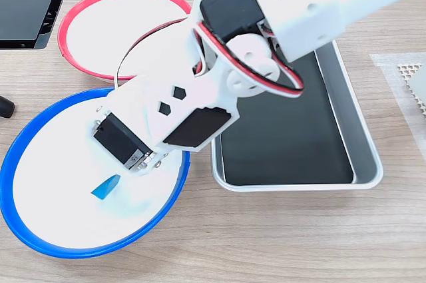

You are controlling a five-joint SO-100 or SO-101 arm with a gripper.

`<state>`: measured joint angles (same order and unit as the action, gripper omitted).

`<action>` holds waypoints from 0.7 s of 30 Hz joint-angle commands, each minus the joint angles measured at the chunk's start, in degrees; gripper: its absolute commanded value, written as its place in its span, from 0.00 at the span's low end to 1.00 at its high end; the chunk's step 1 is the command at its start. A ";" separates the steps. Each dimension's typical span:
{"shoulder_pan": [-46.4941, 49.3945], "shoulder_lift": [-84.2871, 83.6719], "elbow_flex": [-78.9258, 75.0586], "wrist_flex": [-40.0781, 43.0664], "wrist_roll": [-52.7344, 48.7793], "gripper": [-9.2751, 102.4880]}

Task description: Move a blue block from tray to blue dish

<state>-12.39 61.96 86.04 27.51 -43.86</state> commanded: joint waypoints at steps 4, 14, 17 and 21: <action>1.41 2.11 -1.58 0.44 2.20 0.32; 2.55 36.30 20.65 3.87 18.81 0.08; 3.87 58.62 39.55 0.97 26.81 0.08; 8.61 86.66 61.52 3.96 37.18 0.08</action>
<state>-6.68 124.80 132.01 29.44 -12.83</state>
